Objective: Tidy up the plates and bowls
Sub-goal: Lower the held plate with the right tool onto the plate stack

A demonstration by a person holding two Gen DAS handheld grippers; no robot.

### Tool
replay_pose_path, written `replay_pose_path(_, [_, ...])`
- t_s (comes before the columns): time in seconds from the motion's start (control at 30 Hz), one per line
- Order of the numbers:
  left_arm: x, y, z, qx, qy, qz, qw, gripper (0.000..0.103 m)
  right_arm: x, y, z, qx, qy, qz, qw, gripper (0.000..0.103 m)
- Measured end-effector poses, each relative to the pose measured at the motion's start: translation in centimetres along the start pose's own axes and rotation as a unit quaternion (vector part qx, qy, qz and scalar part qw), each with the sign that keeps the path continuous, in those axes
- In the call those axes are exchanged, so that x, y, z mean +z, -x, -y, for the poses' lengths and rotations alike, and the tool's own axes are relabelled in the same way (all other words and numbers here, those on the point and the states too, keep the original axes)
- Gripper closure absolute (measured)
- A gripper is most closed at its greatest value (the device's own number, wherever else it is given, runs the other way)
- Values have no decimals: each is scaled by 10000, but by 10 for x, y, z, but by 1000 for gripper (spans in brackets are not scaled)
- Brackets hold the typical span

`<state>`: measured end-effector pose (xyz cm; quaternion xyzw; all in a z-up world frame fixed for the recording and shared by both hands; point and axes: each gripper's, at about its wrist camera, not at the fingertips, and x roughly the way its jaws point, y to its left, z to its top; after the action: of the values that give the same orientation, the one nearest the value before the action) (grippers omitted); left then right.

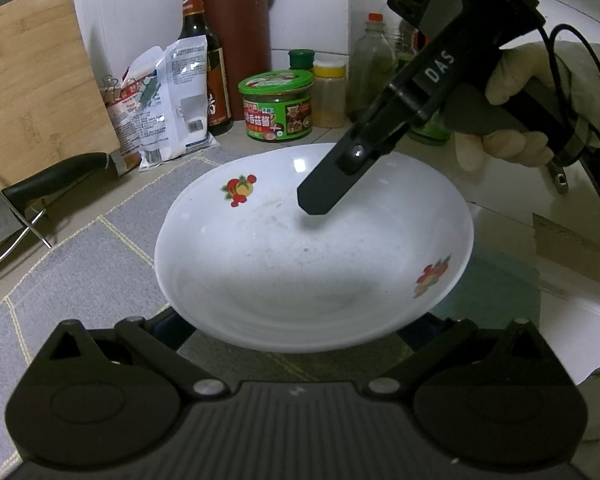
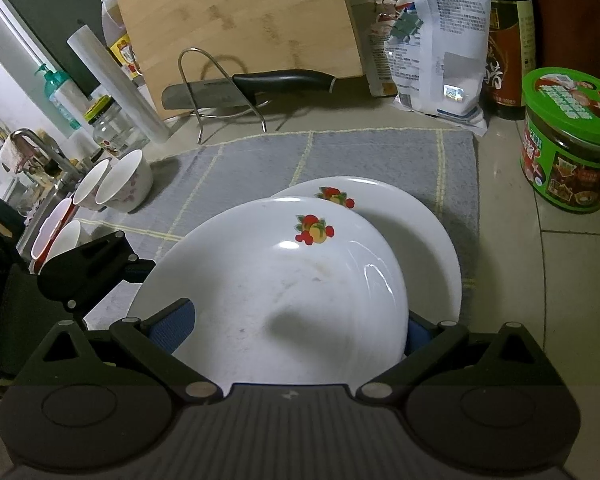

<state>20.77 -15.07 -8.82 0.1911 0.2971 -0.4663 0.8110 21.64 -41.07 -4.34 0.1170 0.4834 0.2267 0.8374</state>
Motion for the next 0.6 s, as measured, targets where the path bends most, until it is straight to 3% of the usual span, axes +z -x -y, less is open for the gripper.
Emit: replay_pose_path(0.6, [8, -9, 0, -13, -35, -206, 9998, 1, 3, -10, 3, -264, -17, -200, 9994, 0])
